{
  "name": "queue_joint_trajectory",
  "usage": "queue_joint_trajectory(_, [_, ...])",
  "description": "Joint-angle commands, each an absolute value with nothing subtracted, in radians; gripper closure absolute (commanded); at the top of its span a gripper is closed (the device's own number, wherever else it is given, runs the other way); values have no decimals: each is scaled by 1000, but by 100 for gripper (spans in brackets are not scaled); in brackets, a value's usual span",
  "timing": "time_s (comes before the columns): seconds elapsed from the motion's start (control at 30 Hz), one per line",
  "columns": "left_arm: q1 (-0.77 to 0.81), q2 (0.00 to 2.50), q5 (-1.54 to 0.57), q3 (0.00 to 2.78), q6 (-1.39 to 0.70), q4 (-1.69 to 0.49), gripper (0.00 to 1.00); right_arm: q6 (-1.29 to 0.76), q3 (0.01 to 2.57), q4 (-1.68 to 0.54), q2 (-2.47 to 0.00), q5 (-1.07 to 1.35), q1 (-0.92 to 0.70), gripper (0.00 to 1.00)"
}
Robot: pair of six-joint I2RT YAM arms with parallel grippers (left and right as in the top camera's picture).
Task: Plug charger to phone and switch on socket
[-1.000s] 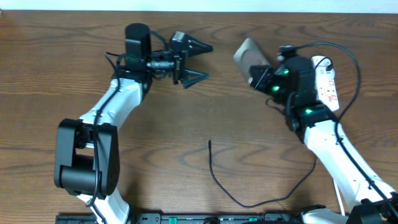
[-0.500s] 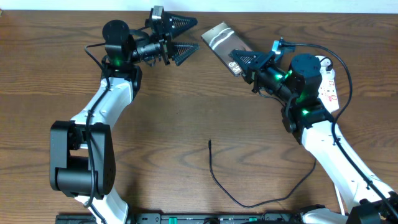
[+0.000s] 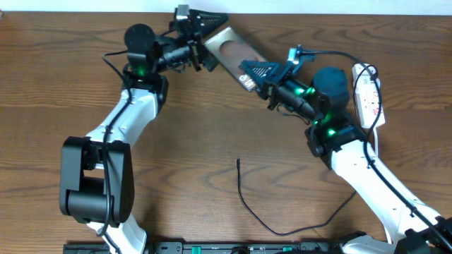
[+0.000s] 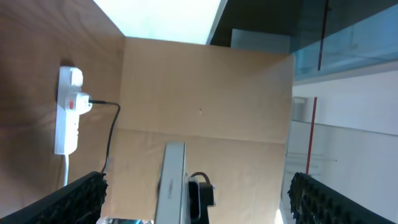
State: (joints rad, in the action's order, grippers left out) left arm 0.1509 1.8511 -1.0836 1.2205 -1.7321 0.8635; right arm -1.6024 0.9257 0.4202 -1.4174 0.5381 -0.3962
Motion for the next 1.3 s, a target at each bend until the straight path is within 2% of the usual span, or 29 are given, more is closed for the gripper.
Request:
queue_joint_trajectory(0.0, [175, 1829, -1060, 1233, -1740, 869, 7, -1573, 943, 438, -1410, 503, -425, 99])
queue_joint_trajectory(0.27, [176, 1829, -1061, 1233, -1716, 870, 8, -1574, 943, 437, -1410, 464, -447, 99])
queue_joint_trajectory(0.43, [176, 1829, -1060, 1233, -1701, 869, 18, -1608, 943, 438, -1410, 444, -459, 99])
queue_joint_trajectory(0.87, [176, 1829, -1035, 1233, -1701, 869, 27, -1652, 943, 434, -1410, 297, -512, 99])
queue_joint_trajectory(0.97, [176, 1829, -1035, 1233, -1701, 869, 37, -1652, 943, 434, -1410, 287, -514, 99])
queue_joint_trajectory(1.03, [176, 1829, -1035, 1233, -1701, 869, 48, -1652, 943, 434, -1410, 287, -514, 99])
queue_joint_trajectory(1.17, [176, 1829, -1035, 1233, -1701, 869, 77, -1652, 943, 434, -1410, 286, -514, 99])
queue_joint_trajectory(1.2, [176, 1829, -1035, 1233, -1701, 869, 81, -1652, 943, 434, -1410, 286, -514, 99])
queue_joint_trajectory(1.23, [176, 1829, -1035, 1233, -1701, 869, 90, -1652, 943, 434, -1410, 286, -515, 99])
queue_joint_trajectory(1.27, [176, 1829, -1035, 1233, -1701, 869, 92, -1652, 943, 434, -1410, 286, -516, 99])
